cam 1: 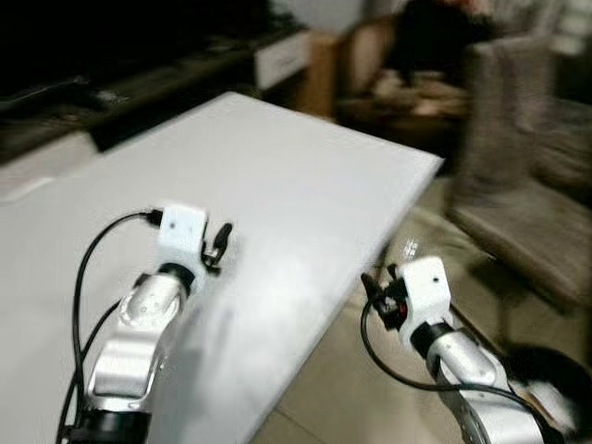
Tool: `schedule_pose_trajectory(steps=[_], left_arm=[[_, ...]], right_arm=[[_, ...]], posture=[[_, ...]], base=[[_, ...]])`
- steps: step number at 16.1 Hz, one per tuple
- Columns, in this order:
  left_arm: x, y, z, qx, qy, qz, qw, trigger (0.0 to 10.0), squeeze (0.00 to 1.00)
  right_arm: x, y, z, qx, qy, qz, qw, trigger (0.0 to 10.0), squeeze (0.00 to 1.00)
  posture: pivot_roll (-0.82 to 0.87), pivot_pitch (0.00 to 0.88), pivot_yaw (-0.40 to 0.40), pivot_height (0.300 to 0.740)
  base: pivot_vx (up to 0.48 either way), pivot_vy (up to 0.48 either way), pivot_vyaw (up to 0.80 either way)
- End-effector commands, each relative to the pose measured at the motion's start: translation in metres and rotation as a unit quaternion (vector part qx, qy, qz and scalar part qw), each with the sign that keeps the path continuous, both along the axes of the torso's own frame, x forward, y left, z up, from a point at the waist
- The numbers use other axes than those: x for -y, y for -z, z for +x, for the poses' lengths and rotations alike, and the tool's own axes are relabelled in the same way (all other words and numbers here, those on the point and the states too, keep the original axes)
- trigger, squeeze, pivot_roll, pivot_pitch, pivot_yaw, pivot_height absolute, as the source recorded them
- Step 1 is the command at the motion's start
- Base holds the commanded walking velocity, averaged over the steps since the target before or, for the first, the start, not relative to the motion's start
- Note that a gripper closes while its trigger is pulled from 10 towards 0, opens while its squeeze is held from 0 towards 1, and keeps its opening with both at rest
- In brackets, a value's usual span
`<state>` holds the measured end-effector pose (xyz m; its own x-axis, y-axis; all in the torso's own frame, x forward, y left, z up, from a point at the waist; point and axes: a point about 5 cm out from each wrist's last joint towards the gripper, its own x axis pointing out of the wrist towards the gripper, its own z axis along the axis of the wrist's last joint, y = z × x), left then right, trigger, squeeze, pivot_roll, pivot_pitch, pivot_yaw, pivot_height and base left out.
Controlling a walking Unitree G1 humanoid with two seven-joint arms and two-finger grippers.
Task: Picking trash to rubbish bin
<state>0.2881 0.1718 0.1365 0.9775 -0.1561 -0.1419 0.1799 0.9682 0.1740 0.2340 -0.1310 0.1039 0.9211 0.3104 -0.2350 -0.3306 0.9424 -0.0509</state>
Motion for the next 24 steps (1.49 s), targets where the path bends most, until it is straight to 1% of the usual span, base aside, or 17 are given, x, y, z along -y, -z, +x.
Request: schedule_pose_trajectory(steps=[1, 2, 3, 4, 6, 8, 10, 12, 13, 15, 16, 17, 19, 21, 22, 23, 24], left_arm=[[-0.011, 0.002, 0.0, -0.002, -0.021, 0.006, 1.0, 10.0, 0.0], [-0.017, 0.01, -0.001, -0.015, -0.043, -0.002, 0.999, 10.0, 0.0], [-0.023, 0.015, -0.003, -0.016, -0.058, -0.059, 0.996, 10.0, 1.0], [-0.022, 0.015, -0.002, -0.009, -0.053, -0.068, 0.996, 10.0, 1.0], [-0.013, 0.019, 0.006, -0.02, -0.013, -0.086, 0.996, 10.0, 1.0], [0.001, 0.022, 0.017, -0.034, 0.03, -0.136, 0.99, 10.0, 1.0], [0.01, 0.027, 0.027, -0.048, 0.057, -0.146, 0.986, 10.0, 1.0], [0.0, 0.033, 0.018, -0.053, 0.062, -0.143, 0.986, 10.0, 1.0], [0.003, 0.035, 0.03, -0.058, 0.07, -0.143, 0.986, 10.0, 1.0], [0.001, 0.035, 0.035, -0.054, 0.077, -0.139, 0.986, 10.0, 1.0], [0.002, 0.032, 0.042, -0.045, 0.077, -0.153, 0.984, 10.0, 1.0], [0.003, 0.032, 0.047, -0.045, 0.078, -0.15, 0.984, 10.0, 1.0], [0.007, 0.032, 0.055, -0.048, 0.075, -0.148, 0.985, 10.0, 1.0], [0.011, 0.04, 0.061, -0.076, 0.073, -0.162, 0.981, 10.0, 1.0], [0.01, 0.048, 0.062, -0.098, 0.07, -0.155, 0.98, 10.0, 1.0], [0.009, 0.054, 0.062, -0.11, 0.068, -0.128, 0.983, 10.0, 0.34], [0.006, 0.057, 0.062, -0.114, 0.06, -0.113, 0.985, 10.0, 0.0]], right_arm=[[-0.005, -0.002, -0.001, 0.004, -0.011, 0.007, 1.0, 10.0, 0.0], [-0.006, -0.001, -0.004, 0.004, -0.014, 0.005, 1.0, 10.0, 0.0], [-0.004, 0.0, -0.006, 0.007, -0.015, -0.001, 1.0, 10.0, 0.0], [-0.003, -0.001, -0.006, 0.008, -0.013, 0.0, 1.0, 10.0, 0.0], [-0.001, -0.001, -0.006, 0.01, -0.007, 0.001, 1.0, 10.0, 0.0], [0.0, -0.001, -0.006, 0.015, -0.009, -0.014, 1.0, 10.0, 0.0], [0.004, -0.003, -0.008, 0.016, -0.001, -0.013, 1.0, 10.0, 0.0], [0.004, -0.003, -0.014, 0.016, 0.001, -0.013, 1.0, 10.0, 0.0], [0.005, -0.005, -0.014, 0.019, 0.006, -0.01, 1.0, 10.0, 0.0], [0.005, -0.006, -0.015, 0.018, 0.011, -0.009, 1.0, 10.0, 0.0], [0.007, -0.01, -0.015, 0.022, 0.009, -0.009, 1.0, 10.0, 0.0], [0.012, -0.01, -0.015, 0.02, 0.01, -0.026, 0.999, 10.0, 0.0], [0.02, -0.012, -0.015, 0.018, 0.025, -0.018, 0.999, 10.0, 0.0], [0.02, -0.007, -0.02, 0.006, 0.012, -0.032, 0.999, 10.0, 0.0], [0.018, -0.007, -0.021, 0.002, 0.013, -0.026, 1.0, 10.0, 0.0], [0.016, -0.006, -0.022, -0.001, 0.01, -0.024, 1.0, 10.0, 0.0], [0.014, -0.006, -0.022, -0.002, 0.009, -0.023, 1.0, 10.0, 0.0]], posture=[[-0.08, 0.0, 0.023, 0.74], [-0.08, 0.0, 0.021, 0.74], [-0.07, 0.0, 0.02, 0.74], [-0.07, 0.0, 0.018, 0.74], [-0.07, 0.0, 0.031, 0.74], [-0.09, 0.0, 0.05, 0.74], [-0.08, 0.0, 0.052, 0.74], [-0.1, 0.0, 0.061, 0.74], [-0.11, 0.0, 0.056, 0.74], [-0.13, 0.0, 0.06, 0.74], [-0.15, 0.0, 0.063, 0.74], [-0.17, 0.0, 0.068, 0.74], [-0.16, 0.007, 0.061, 0.74], [-0.16, 0.021, 0.064, 0.74], [-0.15, 0.029, 0.065, 0.74], [-0.16, 0.033, 0.069, 0.74], [-0.15, 0.036, 0.074, 0.74]], base=[[0.349, 0.0, 0.0], [0.0, 0.0, 0.0], [0.0, 0.0, 0.0], [0.0, 0.0, 0.0], [0.0, 0.0, 0.0], [0.0, 0.0, 0.0], [0.0, 0.0, 0.0], [0.0, 0.0, 0.0], [0.0, 0.0, 0.0], [0.0, 0.0, 0.0], [0.0, 0.0, 0.0], [0.0, 0.0, 0.0], [0.0, 0.0, 0.0], [0.0, 0.0, 0.0], [0.0, 0.0, 0.0], [0.0, 0.0, 0.0], [0.0, 0.0, 0.0]])
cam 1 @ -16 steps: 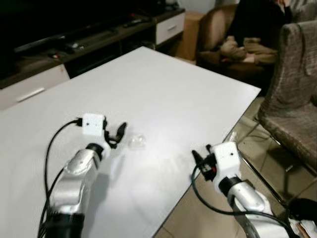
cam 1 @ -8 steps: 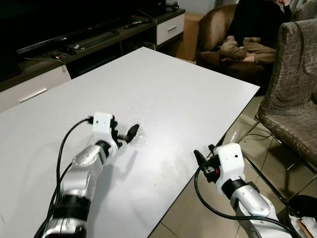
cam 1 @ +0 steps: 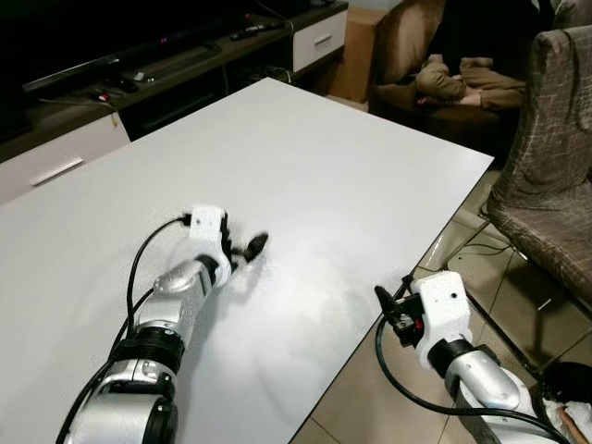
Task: Picking trash to rubbish bin
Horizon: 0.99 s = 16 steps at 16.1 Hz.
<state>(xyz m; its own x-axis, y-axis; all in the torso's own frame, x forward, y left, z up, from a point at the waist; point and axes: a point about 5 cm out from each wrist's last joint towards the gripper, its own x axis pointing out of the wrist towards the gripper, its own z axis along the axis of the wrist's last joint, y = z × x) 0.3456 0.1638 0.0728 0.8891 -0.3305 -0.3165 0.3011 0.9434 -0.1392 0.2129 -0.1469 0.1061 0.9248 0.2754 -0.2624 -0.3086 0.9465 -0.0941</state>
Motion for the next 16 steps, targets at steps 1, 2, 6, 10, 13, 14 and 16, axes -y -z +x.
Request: schedule_pose_trajectory(steps=[1, 2, 6, 10, 13, 14, 16], left_arm=[[-0.003, -0.006, 0.004, 0.012, -0.003, 0.017, 1.0, 10.0, 0.0], [-0.006, -0.005, 0.004, 0.01, -0.007, 0.012, 1.0, 10.0, 0.0], [-0.008, 0.008, -0.003, -0.009, 0.01, 0.018, 1.0, 10.0, 0.0], [-0.001, 0.012, -0.004, -0.024, 0.029, -0.003, 0.999, 0.0, 0.0], [-0.001, 0.014, -0.006, -0.025, 0.04, -0.009, 0.999, 0.0, 0.0], [-0.005, 0.013, -0.006, -0.02, 0.032, -0.013, 0.999, 0.0, 0.0], [-0.007, 0.008, -0.005, -0.006, 0.031, -0.032, 0.999, 0.0, 0.0]], right_arm=[[-0.002, -0.004, -0.001, 0.005, -0.003, 0.002, 1.0, 10.0, 0.0], [-0.002, -0.004, -0.002, 0.003, -0.002, 0.004, 1.0, 10.0, 0.0], [0.001, -0.002, -0.001, -0.004, 0.003, 0.001, 1.0, 10.0, 0.0], [0.002, -0.002, 0.0, -0.006, 0.003, -0.003, 1.0, 10.0, 0.0], [0.001, 0.0, 0.001, -0.01, 0.003, -0.006, 1.0, 10.0, 0.0], [0.0, 0.001, 0.003, -0.01, 0.002, -0.005, 1.0, 10.0, 0.0], [0.0, 0.001, 0.005, -0.01, 0.002, -0.005, 1.0, 10.0, 0.0]], posture=[[-0.15, 0.036, 0.074, 0.74], [-0.15, 0.036, 0.077, 0.74], [-0.15, 0.037, 0.077, 0.74], [-0.15, 0.03, 0.078, 0.74], [-0.14, 0.028, 0.077, 0.74], [-0.13, 0.029, 0.075, 0.74], [-0.12, 0.029, 0.071, 0.74]], base=[[0.0, 0.0, 0.0], [0.0, 0.0, 0.0], [0.0, 0.0, 0.0], [0.0, 0.0, 0.0], [0.0, 0.0, 0.0], [0.0, 0.0, 0.0], [0.0, 0.0, 0.0]])
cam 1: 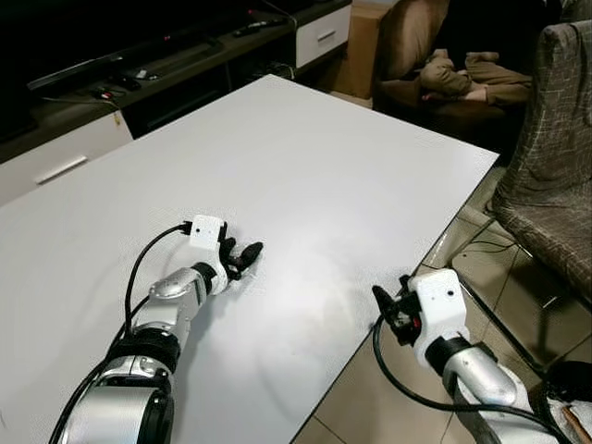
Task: Picking trash to rubbish bin
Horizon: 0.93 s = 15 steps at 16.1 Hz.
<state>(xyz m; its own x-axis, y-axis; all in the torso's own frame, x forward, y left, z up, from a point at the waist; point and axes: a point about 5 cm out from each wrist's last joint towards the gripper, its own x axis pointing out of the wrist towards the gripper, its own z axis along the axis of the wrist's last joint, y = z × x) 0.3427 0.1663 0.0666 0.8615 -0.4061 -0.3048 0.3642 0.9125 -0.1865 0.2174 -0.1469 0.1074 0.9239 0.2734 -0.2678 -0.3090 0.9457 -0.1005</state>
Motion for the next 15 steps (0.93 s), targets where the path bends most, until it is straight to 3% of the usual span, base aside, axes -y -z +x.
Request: schedule_pose_trajectory(steps=[1, 4, 5, 7, 9, 11, 12, 13, 15], left_arm=[[-0.004, -0.001, -0.001, 0.002, -0.002, -0.02, 1.0, 0.0, 0.0], [0.002, -0.013, 0.002, 0.028, 0.001, -0.072, 0.997, 0.0, 0.0], [0.002, -0.013, 0.002, 0.028, 0.001, -0.072, 0.997, 0.0, 0.0], [0.01, -0.027, 0.001, 0.06, 0.037, -0.098, 0.993, 0.0, 0.0], [-0.001, -0.03, -0.006, 0.083, 0.046, -0.062, 0.994, 0.0, 0.0], [-0.012, -0.035, -0.008, 0.116, 0.022, -0.033, 0.992, 0.0, 0.0], [-0.02, -0.042, -0.009, 0.144, -0.005, -0.028, 0.989, 8.8, 0.75], [-0.024, -0.046, -0.013, 0.162, -0.003, -0.026, 0.986, 10.0, 1.0], [-0.024, -0.042, -0.019, 0.16, 0.005, -0.016, 0.987, 10.0, 1.0]], right_arm=[[0.0, 0.002, 0.001, -0.008, 0.002, -0.002, 1.0, 10.0, 0.0], [-0.001, 0.002, 0.003, -0.007, 0.002, -0.002, 1.0, 10.0, 0.0], [-0.001, 0.002, 0.003, -0.007, 0.002, -0.002, 1.0, 10.0, 0.0], [-0.003, 0.003, 0.004, -0.007, 0.0, -0.001, 1.0, 10.0, 0.0], [-0.003, 0.005, 0.003, -0.008, 0.001, -0.001, 1.0, 10.0, 0.0], [-0.004, 0.005, 0.002, -0.009, 0.0, 0.0, 1.0, 10.0, 0.0], [-0.005, 0.006, 0.002, -0.009, -0.001, 0.0, 1.0, 10.0, 0.0], [-0.005, 0.007, 0.002, -0.009, -0.002, -0.001, 1.0, 10.0, 0.0], [-0.007, 0.007, 0.002, -0.009, -0.006, -0.001, 1.0, 10.0, 0.0]], posture=[[-0.12, 0.032, 0.07, 0.74], [-0.11, 0.033, 0.063, 0.74], [-0.11, 0.033, 0.063, 0.74], [-0.1, 0.033, 0.064, 0.74], [-0.09, 0.029, 0.068, 0.74], [-0.09, 0.025, 0.071, 0.74], [-0.09, 0.023, 0.071, 0.74], [-0.08, 0.02, 0.069, 0.74], [-0.08, 0.018, 0.068, 0.74]], base=[[0.0, 0.0, 0.0], [0.0, 0.0, 0.0], [0.0, 0.0, 0.0], [0.0, 0.0, 0.0], [0.0, 0.0, 0.0], [0.0, 0.0, 0.0], [0.0, 0.0, 0.0], [0.0, 0.0, 0.0], [0.0, 0.0, 0.0]])
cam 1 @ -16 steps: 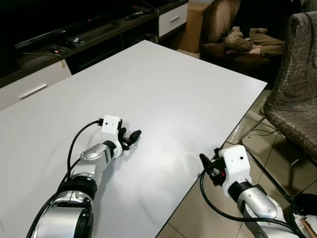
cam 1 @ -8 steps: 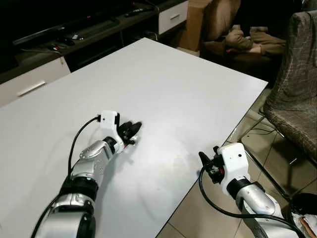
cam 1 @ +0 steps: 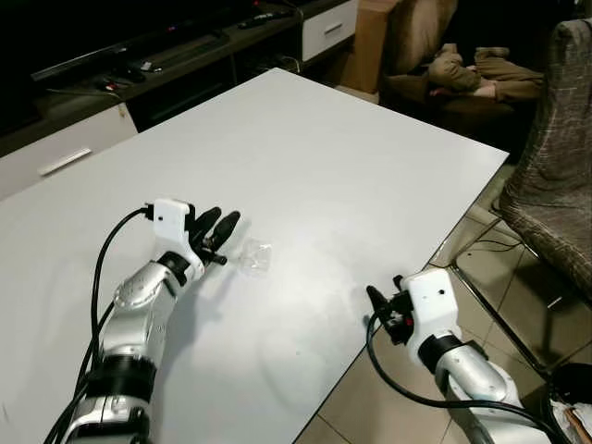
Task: Picking trash to rubbish bin
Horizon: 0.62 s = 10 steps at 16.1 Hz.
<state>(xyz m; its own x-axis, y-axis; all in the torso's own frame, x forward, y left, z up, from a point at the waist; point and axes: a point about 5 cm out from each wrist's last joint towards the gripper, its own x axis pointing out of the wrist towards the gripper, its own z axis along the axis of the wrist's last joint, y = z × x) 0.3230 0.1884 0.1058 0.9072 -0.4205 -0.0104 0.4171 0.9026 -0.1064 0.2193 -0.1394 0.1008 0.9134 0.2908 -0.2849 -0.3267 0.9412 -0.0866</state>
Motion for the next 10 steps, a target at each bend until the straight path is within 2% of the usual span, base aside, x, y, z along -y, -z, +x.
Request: schedule_pose_trajectory(steps=[1, 5, 10], left_arm=[[0.003, 0.005, -0.003, -0.012, 0.011, 0.013, 1.0, 10.0, 1.0], [0.008, 0.018, -0.006, -0.026, 0.02, 0.032, 0.999, 10.0, 1.0], [0.02, 0.021, -0.002, -0.034, 0.039, 0.026, 0.998, 10.0, 1.0]], right_arm=[[-0.001, 0.001, 0.0, 0.002, -0.002, -0.006, 1.0, 10.0, 0.0], [-0.002, 0.002, 0.0, 0.003, -0.001, -0.008, 1.0, 10.0, 0.0], [-0.001, 0.003, -0.004, 0.003, 0.006, -0.009, 1.0, 10.0, 0.0]], posture=[[-0.08, 0.015, 0.069, 0.74], [-0.09, 0.012, 0.082, 0.74], [-0.1, 0.018, 0.099, 0.74]], base=[[0.0, 0.0, 0.0], [0.0, 0.0, 0.0], [0.0, 0.0, 0.0]])
